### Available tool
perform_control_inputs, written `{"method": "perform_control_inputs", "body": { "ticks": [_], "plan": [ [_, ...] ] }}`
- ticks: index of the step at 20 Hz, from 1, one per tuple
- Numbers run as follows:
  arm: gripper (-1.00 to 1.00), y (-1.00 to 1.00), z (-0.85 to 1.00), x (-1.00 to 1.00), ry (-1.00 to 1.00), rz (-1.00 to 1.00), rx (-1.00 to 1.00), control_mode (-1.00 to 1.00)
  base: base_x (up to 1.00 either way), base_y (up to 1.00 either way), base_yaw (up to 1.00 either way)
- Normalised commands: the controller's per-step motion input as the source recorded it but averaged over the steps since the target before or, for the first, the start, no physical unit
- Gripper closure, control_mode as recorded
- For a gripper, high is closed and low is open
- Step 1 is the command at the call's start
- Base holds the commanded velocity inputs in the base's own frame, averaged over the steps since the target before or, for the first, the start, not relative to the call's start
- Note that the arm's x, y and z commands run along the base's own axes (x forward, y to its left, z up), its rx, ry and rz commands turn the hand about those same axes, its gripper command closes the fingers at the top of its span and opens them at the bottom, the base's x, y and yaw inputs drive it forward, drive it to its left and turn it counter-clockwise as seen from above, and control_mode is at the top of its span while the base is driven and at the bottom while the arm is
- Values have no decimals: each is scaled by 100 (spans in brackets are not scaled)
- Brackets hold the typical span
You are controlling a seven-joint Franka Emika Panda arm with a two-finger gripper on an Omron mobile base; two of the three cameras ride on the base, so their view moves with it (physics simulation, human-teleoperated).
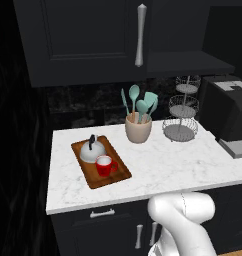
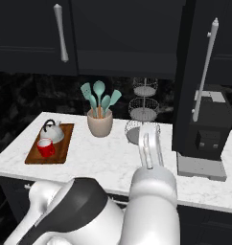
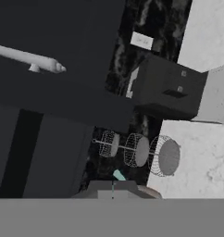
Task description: Pick the kettle from the counter and place it on the tray. Then pick the mug from the cabinet and place it on the tray. Then close the cabinet doors.
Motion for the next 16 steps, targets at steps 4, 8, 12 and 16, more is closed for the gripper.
{"method": "perform_control_inputs", "body": {
  "ticks": [4,8,12,16],
  "plan": [
    [100,-55,0,0,-11,0,18,-100,0,0,0],
    [100,-50,0,2,-10,0,18,-100,0,0,0],
    [100,-48,-3,10,-6,0,17,-100,0,0,0],
    [100,-37,-7,37,-4,0,17,-100,0,0,0]
  ]
}}
